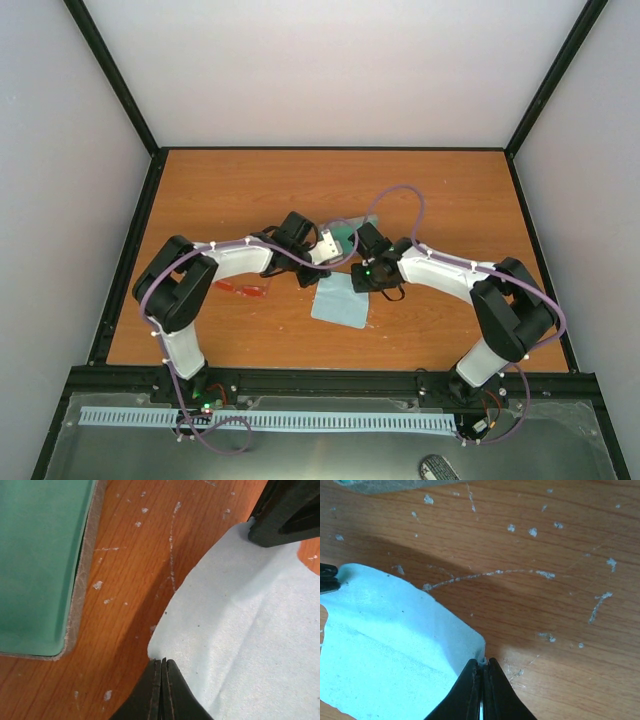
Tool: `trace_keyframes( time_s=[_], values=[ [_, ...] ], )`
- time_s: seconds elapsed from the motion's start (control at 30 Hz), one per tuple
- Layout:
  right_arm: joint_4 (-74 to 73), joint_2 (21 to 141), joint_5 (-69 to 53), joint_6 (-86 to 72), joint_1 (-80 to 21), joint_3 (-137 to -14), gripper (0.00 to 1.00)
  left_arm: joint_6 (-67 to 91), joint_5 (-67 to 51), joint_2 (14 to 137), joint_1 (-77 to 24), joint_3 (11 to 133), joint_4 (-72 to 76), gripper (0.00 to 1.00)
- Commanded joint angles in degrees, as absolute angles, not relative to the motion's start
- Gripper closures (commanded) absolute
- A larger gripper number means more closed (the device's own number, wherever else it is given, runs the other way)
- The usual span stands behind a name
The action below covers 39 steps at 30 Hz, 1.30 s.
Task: Organize the sunglasses
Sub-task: Fold the glasses cleaning cloth at the center of the board.
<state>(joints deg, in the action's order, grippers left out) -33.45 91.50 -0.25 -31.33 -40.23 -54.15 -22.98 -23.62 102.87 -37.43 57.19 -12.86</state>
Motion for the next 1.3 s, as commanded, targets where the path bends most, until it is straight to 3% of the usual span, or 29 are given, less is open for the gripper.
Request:
trace_keyframes(
  time_s=[0.0, 0.8, 1.27],
  values=[
    [-33.0, 89.9, -0.3, -31.3, -40.7, -52.9, 0.97, -21.6, -25.8, 100.3, -38.0, 58.5, -16.0, 1.00],
    [-27.2, 86.3, -9.8, -32.5, -41.8, -44.9, 0.97, -20.4, -28.5, 93.5, -40.5, 51.4, -18.9, 1.00],
    [-25.2, 84.0, -11.8, -33.6, -42.5, -41.2, 0.86, -20.4, -29.4, 91.7, -41.4, 49.0, -19.8, 1.00]
  ],
)
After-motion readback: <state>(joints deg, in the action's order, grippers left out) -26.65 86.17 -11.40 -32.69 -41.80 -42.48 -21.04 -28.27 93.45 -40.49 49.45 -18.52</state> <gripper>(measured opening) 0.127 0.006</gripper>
